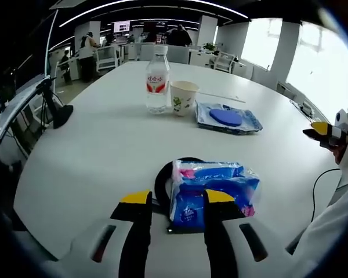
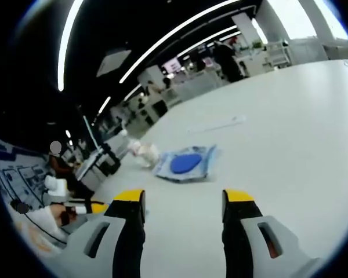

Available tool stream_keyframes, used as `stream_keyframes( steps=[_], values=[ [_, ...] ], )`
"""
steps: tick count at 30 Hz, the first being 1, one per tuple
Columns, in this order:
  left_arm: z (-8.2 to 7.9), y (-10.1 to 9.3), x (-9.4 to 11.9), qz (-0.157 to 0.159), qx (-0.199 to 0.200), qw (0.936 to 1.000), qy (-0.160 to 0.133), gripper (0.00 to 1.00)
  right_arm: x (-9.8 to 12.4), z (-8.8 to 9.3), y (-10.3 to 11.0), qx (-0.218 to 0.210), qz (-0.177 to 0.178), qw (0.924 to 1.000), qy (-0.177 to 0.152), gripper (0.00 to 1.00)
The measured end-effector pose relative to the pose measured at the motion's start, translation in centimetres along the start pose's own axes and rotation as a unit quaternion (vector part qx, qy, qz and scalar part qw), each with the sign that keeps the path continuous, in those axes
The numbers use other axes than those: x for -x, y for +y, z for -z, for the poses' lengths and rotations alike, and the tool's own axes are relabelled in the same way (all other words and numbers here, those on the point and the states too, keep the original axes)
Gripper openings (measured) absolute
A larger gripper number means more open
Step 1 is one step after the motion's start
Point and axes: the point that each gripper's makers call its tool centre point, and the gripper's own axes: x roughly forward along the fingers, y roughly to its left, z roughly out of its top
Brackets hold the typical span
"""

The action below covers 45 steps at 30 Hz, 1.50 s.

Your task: Arrange the tabletop items into an orderly group along one side of the table until the central work area is clear of visible clutter.

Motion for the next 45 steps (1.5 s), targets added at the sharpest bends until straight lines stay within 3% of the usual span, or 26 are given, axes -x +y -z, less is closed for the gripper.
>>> stream_keyframes(
  steps=[7, 12, 16, 18, 20, 24, 27, 31, 35, 36, 38, 41, 45],
  values=[
    [0.8, 0.1, -0.2, 0.004, -0.007, 0.9999, 0.011, 0.23, -3.4, 4.9, 5.5, 0.014, -0.076, 0.9918, 0.102, 0.5],
    [1.3, 0.2, -0.6, 0.002, -0.009, 0.9997, 0.022, 0.2, -6.1, 9.0, 9.3, 0.035, -0.117, 0.9757, 0.182, 0.46],
    [1.2, 0.0, -0.6, 0.006, -0.005, 0.9998, 0.02, 0.16, -7.6, 11.5, 12.2, 0.073, -0.158, 0.9572, 0.231, 0.46],
    [1.2, 0.0, -0.5, 0.006, -0.006, 0.9997, 0.021, 0.16, -8.2, 12.2, 12.8, 0.095, -0.158, 0.9521, 0.244, 0.43],
    [1.3, 0.1, -0.5, 0.004, -0.007, 0.9997, 0.022, 0.15, -9.0, 12.3, 13.4, 0.092, -0.156, 0.953, 0.243, 0.38],
    [1.6, 0.1, -0.5, 0.005, -0.002, 0.9997, 0.025, 0.12, -9.7, 13.7, 13.0, 0.049, -0.13, 0.9495, 0.281, 0.3],
    [1.8, 0.2, -0.7, 0.002, 0.002, 0.9997, 0.026, 0.09, -10.2, 14.6, 11.6, 0.063, -0.107, 0.9484, 0.291, 0.26],
    [2.1, 0.1, -0.8, 0.004, 0.013, 0.9994, 0.033, 0.0, -10.4, 15.2, 11.4, 0.043, -0.101, 0.949, 0.295, 0.23],
    [1.9, -0.1, -0.8, 0.005, 0.025, 0.9993, 0.028, 0.0, -10.3, 15.1, 11.8, 0.036, -0.108, 0.9497, 0.292, 0.04],
    [1.9, 0.0, -0.8, 0.003, 0.025, 0.9993, 0.028, 0.0, -10.2, 15.1, 11.7, 0.036, -0.108, 0.9491, 0.294, 0.04],
    [1.7, -0.1, -0.7, 0.007, 0.032, 0.9992, 0.023, 0.0, -10.2, 14.7, 11.3, 0.037, -0.107, 0.9518, 0.285, 0.02],
    [1.0, -0.6, -0.4, 0.017, 0.053, 0.9984, 0.01, 0.0, -10.0, 13.8, 10.8, -0.005, -0.094, 0.9594, 0.266, 0.0],
    [0.5, -1.4, -0.6, 0.026, 0.046, 0.9986, 0.006, 0.0, -9.5, 12.5, 10.2, -0.012, -0.097, 0.9648, 0.245, 0.0]
  ],
)
